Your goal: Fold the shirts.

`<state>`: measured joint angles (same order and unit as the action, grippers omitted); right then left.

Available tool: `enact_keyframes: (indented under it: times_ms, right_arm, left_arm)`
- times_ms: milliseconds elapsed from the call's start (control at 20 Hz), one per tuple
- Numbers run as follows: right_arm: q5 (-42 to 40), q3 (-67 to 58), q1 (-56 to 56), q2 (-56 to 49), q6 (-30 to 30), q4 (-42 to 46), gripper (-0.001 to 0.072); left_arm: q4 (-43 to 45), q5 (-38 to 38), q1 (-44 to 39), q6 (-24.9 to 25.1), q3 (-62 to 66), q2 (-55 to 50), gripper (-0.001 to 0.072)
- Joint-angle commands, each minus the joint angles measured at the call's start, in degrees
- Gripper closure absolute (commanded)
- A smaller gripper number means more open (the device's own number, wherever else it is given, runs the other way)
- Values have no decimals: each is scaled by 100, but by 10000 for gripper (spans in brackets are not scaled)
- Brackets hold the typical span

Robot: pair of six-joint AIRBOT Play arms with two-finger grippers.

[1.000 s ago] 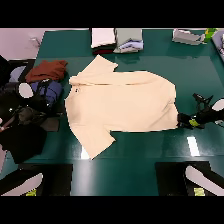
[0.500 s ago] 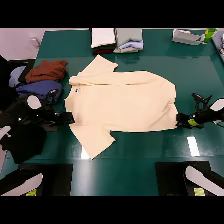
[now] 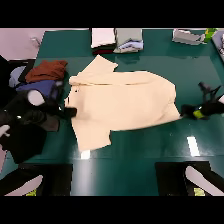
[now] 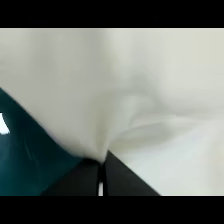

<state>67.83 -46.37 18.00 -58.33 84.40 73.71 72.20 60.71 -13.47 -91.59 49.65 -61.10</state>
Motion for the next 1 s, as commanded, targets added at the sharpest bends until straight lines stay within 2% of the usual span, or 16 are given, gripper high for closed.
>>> enact_keyframes:
  times_ms: [0,250,500,650,750,950]
  right_arm:
    - [140,-1163,4,682,-2,-227,700]
    - [149,-3565,7,1606,-2,-197,700]
    - [155,-5340,7,1910,4,-153,701]
    - [240,-6100,7,1786,87,-151,701]
    - [634,-6747,7,1464,181,-46,702]
    - [1609,-7606,4,562,264,-28,702]
  left_arm:
    - [826,214,-17,-4,1480,717,684]
    - [1508,236,-17,9,4492,1639,684]
    - [1550,227,-17,11,6605,1738,684]
    - [1558,-76,-17,13,7016,1738,685]
    - [1591,-63,-17,11,6944,1679,684]
    - [1950,728,-17,9,6271,1150,684]
